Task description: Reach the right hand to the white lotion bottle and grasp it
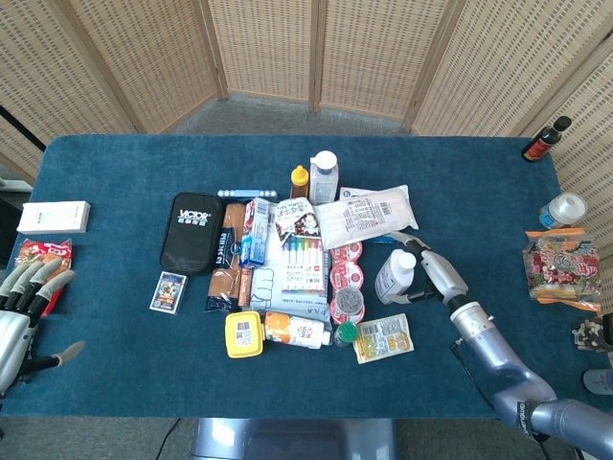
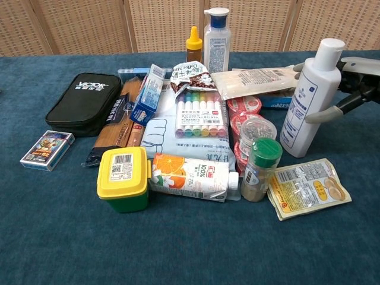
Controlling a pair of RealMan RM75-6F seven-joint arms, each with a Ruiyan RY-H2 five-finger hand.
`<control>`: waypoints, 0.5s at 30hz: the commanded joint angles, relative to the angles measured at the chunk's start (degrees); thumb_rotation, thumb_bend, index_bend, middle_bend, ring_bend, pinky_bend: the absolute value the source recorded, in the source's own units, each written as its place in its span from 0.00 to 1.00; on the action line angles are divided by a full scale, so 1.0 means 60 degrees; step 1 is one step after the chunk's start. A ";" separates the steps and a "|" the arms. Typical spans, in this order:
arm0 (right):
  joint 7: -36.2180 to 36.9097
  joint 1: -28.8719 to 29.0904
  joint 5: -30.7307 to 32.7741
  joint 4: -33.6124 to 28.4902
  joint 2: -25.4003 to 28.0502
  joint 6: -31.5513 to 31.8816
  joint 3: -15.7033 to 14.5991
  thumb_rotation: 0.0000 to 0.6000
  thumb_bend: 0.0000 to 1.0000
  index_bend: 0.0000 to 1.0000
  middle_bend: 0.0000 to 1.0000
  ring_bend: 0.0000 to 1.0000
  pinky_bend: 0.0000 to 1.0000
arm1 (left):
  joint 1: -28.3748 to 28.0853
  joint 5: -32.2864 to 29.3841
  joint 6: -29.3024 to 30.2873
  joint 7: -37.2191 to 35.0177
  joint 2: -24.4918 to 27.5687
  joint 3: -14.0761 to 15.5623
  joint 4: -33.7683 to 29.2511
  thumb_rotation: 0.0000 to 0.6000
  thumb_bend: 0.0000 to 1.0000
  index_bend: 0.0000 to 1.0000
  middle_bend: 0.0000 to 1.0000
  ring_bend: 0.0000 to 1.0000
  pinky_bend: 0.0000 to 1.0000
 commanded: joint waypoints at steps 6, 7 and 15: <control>-0.0071 -0.0057 0.0270 0.0594 -0.0747 0.0653 0.0274 1.00 0.10 0.36 0.76 0.65 0.26 | 0.0146 -0.0096 -0.0053 -0.0160 -0.0196 0.0170 0.0181 1.00 0.16 0.13 0.01 0.00 0.00; -0.0047 -0.0065 0.0272 0.0638 -0.0796 0.0698 0.0283 1.00 0.12 0.44 0.86 0.76 0.36 | 0.0154 -0.0127 -0.0083 -0.0182 -0.0217 0.0186 0.0206 1.00 0.16 0.13 0.01 0.00 0.00; 0.0298 -0.0237 0.0289 0.0839 -0.0933 0.1068 0.0326 1.00 0.18 0.59 1.00 0.98 0.60 | 0.0148 -0.0239 -0.0221 -0.0341 -0.0363 0.0207 0.0376 1.00 0.16 0.13 0.01 0.00 0.00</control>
